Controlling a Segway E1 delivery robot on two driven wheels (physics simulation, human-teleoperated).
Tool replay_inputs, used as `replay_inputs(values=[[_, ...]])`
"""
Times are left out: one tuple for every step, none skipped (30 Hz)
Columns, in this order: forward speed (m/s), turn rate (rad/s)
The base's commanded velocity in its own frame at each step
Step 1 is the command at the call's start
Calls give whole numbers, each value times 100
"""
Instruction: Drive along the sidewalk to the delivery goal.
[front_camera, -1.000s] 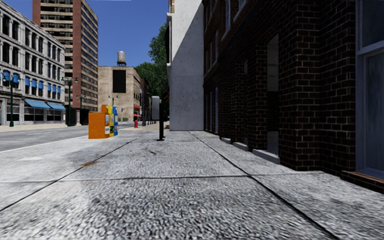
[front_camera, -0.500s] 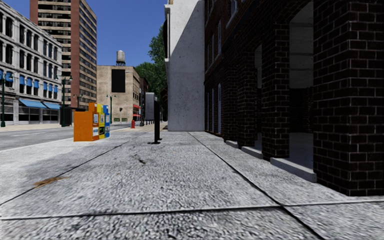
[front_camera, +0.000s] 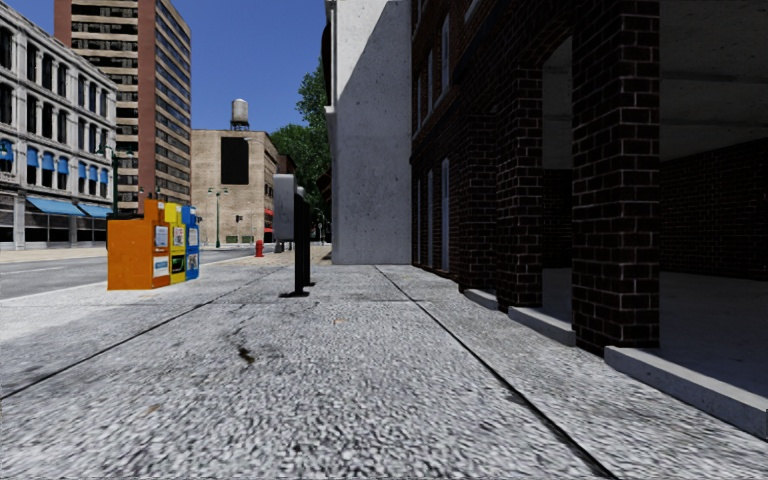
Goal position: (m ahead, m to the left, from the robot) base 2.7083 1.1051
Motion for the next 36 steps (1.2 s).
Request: replay_inputs(values=[[200,64],[200,86],[200,105],[200,105],[200,115],[200,118],[200,119],[200,119],[200,119],[200,119],[200,77],[200,21],[200,21],[200,10],[200,7],[200,1],[200,1],[200,0],[200,0],[200,0],[200,0],[200,0],[200,0],[200,0],[200,0],[200,0],[200,0],[200,0],[200,0],[200,0],[200,0],[200,0],[200,11],[200,10],[200,0],[192,0]])
